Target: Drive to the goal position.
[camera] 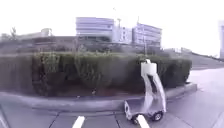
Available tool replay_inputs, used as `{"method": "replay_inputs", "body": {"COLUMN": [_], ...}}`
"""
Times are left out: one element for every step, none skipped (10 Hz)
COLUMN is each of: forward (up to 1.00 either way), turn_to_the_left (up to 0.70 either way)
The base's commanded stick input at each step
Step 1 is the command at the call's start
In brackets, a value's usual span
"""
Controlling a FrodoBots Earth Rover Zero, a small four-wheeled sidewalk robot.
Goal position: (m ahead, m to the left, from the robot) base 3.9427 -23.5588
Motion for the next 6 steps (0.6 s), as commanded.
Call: {"method": "replay_inputs", "body": {"forward": [0.00, 0.00, 0.00, 0.00, 0.00, 0.00], "turn_to_the_left": [0.00, 0.00, 0.00, 0.00, 0.00, 0.00]}}
